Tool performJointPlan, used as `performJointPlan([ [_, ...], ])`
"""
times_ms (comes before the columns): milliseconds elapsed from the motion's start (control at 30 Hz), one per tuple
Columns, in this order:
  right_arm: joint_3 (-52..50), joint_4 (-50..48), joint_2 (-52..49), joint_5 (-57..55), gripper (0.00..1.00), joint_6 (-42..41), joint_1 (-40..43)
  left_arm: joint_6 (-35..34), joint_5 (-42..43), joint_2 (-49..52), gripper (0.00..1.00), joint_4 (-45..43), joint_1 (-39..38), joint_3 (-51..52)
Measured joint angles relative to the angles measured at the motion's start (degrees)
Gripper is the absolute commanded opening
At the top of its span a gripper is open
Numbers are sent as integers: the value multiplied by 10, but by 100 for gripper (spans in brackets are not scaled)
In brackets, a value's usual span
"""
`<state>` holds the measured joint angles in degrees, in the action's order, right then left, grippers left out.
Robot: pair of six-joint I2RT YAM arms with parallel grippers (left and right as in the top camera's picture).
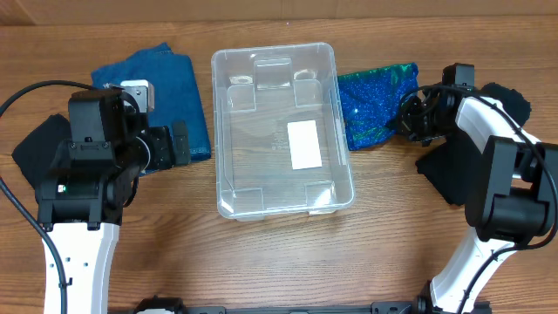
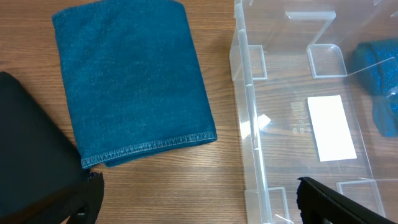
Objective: Pack container
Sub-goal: 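Reach the right gripper to the blue-green sparkly cloth and grasp it, then carry the sparkly cloth with the right gripper into the bin's far half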
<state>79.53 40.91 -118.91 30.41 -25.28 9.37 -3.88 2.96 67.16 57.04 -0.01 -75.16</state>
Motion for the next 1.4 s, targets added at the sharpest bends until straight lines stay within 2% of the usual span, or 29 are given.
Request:
performJointPlan([
  [133, 19, 28, 53, 5, 4, 23, -2, 0, 0, 0, 100, 0, 0, 0],
  [267, 72, 42, 232, 4, 4, 80, -25, 0, 0, 0, 100, 0, 0, 0],
  [400, 84, 42, 351, 2, 4, 148, -90, 0, 0, 0, 100, 0, 0, 0],
  [433, 86, 46, 371, 3, 4, 181, -137, 0, 0, 0, 100, 0, 0, 0],
  [600, 86, 58, 322, -9, 4, 266, -288, 0, 0, 0, 100, 0, 0, 0],
  [700, 86, 72, 242, -18, 4, 351, -351, 0, 0, 0, 100, 0, 0, 0],
  [867, 85, 61, 130, -61, 4, 478, -375, 0, 0, 0, 100, 0, 0, 0],
  [967, 85, 21, 122, -87, 4, 526, -375, 0, 0, 0, 100, 0, 0, 0],
  [1000, 85, 3, 122, -96, 10, 539, -375, 0, 0, 0, 100, 0, 0, 0],
  [1033, 85, -6, 122, -99, 59, 541, -375, 0, 0, 0, 100, 0, 0, 0],
  [1067, 85, -13, 122, -106, 100, 540, -375, 0, 0, 0, 100, 0, 0, 0],
  [1133, 85, -42, 121, -157, 100, 509, -375, 0, 0, 0, 100, 0, 0, 0],
  [1267, 85, -48, 121, -336, 100, 386, -354, 0, 0, 0, 100, 3, 0, 0],
  [1400, 85, -37, 127, -444, 100, 330, -352, 0, 0, 0, 100, 2, 0, 0],
])
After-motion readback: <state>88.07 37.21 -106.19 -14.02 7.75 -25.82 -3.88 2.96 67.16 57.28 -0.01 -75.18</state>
